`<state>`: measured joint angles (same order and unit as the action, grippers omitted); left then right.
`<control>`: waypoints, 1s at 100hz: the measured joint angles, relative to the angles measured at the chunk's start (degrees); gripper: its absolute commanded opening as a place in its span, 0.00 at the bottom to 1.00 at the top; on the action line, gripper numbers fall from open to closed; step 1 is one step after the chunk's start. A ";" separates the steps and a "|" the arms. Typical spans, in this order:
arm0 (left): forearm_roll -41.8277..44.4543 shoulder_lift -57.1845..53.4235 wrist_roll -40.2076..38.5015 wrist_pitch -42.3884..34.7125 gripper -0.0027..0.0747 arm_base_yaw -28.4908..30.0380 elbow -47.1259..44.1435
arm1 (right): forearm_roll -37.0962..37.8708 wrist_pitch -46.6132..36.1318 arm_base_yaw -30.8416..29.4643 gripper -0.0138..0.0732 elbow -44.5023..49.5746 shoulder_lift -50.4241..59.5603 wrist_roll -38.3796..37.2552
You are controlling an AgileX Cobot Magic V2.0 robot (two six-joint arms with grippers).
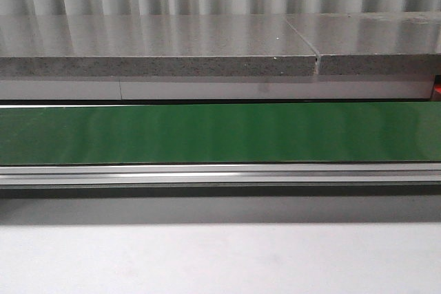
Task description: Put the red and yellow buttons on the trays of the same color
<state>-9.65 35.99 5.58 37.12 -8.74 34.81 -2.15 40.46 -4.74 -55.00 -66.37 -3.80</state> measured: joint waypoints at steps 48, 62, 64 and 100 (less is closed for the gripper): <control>0.00 0.00 0.00 0.00 0.01 0.00 0.00 | 0.00 -5.17 13.35 0.08 6.32 6.29 1.47; 0.00 0.00 0.00 0.00 0.01 0.00 0.00 | 0.00 -6.44 13.35 0.08 9.76 10.01 1.47; 0.00 0.00 0.00 0.00 0.01 0.00 0.00 | 0.00 -6.73 13.35 0.08 10.36 10.69 1.47; 0.00 0.00 0.00 0.00 0.01 0.00 0.00 | 0.00 -10.56 13.35 0.08 22.44 27.22 1.68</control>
<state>-9.65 35.99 5.58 37.12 -8.74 34.81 -2.15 29.91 8.62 -32.56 -39.15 -2.11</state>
